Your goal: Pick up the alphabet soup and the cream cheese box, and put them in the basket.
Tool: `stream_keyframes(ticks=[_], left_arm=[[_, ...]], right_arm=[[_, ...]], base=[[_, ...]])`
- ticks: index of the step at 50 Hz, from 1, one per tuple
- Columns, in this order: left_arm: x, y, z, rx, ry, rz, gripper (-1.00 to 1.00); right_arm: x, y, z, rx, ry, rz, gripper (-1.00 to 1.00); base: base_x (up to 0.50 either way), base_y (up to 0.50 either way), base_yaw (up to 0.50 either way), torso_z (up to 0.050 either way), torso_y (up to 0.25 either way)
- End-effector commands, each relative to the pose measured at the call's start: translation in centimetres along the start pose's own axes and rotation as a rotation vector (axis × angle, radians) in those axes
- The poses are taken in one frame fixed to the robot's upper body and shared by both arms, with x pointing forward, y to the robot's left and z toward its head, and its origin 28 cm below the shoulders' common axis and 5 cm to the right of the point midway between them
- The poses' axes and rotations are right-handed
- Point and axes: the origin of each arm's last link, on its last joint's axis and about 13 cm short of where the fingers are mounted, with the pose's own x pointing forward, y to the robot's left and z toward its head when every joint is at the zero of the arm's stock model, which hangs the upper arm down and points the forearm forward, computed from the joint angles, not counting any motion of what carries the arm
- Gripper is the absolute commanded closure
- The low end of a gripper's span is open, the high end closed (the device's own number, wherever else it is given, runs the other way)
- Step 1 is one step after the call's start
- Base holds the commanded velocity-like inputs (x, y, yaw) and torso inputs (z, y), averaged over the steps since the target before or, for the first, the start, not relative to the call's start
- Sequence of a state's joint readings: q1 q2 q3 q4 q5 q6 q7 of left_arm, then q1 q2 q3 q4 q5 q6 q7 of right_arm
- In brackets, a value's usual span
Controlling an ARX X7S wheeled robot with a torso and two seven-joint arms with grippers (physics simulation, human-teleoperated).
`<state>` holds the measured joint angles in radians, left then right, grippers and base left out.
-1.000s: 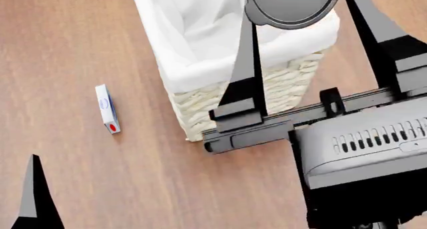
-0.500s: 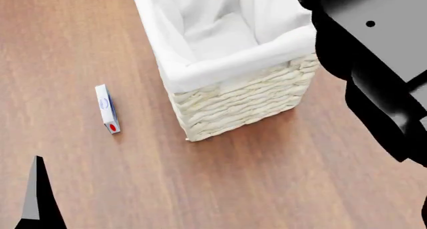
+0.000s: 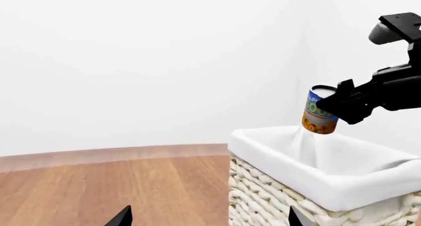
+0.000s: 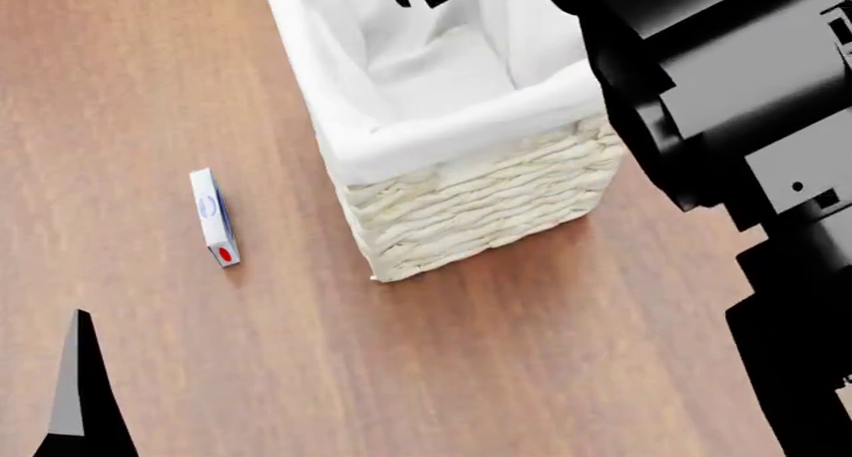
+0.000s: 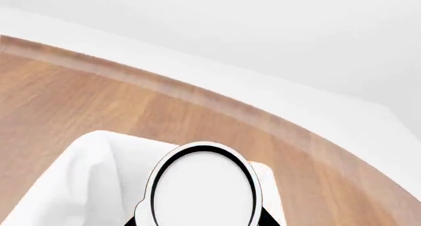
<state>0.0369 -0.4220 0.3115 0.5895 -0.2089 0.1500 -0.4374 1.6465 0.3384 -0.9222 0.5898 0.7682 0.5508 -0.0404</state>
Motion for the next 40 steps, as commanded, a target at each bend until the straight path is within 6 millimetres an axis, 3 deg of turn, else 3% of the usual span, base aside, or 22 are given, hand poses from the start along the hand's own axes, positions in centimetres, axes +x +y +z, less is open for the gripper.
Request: stream_keyframes(ticks=[1,13,40], left_arm=[[0.0,0.0,0.0,0.005,0.001,0.001,-1.0],[0.0,0.1,0.4,0.006,-0.009,0.001,-1.0],[-0.3,0.1,0.5,0.013,-0.007,0.007,-1.0]], right_arm=[[0.3,0.1,-0.7,-0.068,0.021,0.009,1.0],[-0.5,1.1,-1.8,-0.113,0.036,0.057,1.0],[-0.4,1.5,-3.0,-0.15,0.059,0.074,1.0]], base=[[0.0,0.0,0.0,0.0,0.0],[0.0,0.0,0.0,0.0,0.001],[0.0,0.0,0.0,0.0,0.001]])
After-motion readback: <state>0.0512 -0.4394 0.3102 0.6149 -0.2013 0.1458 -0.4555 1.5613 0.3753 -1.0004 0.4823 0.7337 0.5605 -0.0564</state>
